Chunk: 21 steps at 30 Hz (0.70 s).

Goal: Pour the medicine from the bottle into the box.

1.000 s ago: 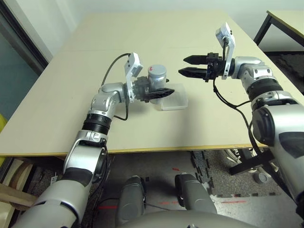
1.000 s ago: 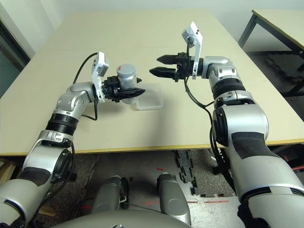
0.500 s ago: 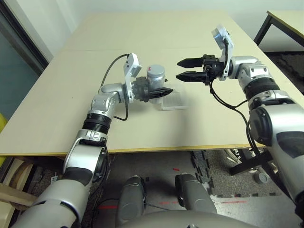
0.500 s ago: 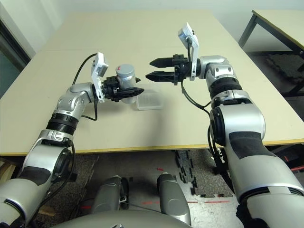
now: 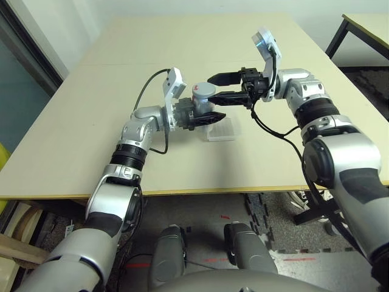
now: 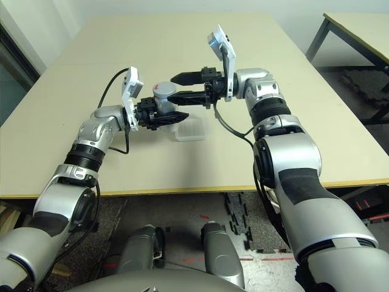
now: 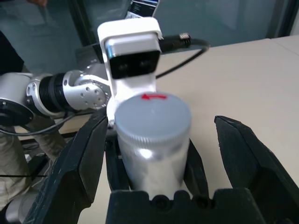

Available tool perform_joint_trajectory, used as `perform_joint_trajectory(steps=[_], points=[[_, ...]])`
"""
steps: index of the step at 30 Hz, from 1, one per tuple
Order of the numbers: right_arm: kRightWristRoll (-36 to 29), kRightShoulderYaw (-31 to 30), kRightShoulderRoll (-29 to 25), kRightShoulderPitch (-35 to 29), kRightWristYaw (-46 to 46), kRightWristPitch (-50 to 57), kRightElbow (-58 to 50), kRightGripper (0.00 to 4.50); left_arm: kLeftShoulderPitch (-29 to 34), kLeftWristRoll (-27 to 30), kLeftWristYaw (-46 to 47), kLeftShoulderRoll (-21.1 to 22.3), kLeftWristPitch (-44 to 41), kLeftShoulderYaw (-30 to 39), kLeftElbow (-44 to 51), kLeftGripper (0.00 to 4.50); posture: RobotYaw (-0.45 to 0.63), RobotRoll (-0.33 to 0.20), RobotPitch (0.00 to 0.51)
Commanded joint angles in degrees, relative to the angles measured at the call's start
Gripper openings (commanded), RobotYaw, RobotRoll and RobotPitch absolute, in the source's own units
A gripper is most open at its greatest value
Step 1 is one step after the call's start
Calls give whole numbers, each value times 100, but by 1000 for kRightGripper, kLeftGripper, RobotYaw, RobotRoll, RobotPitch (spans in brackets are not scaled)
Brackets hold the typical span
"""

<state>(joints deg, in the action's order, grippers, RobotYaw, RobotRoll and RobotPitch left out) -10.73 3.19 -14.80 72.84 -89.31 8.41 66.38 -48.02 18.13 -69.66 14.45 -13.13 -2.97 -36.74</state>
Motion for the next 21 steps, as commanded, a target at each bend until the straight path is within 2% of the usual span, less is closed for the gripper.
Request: perform_joint_trajectory(steps=[1, 21], points=[[-78, 46, 47, 92, 11, 72, -133, 4500, -55, -62, -10, -12, 37, -46, -21, 2747, -184, 0, 47], [-16, 30, 222, 55, 404, -151, -9, 4500, 4, -21, -32, -46, -81, -71, 159, 2747, -179, 0, 51]])
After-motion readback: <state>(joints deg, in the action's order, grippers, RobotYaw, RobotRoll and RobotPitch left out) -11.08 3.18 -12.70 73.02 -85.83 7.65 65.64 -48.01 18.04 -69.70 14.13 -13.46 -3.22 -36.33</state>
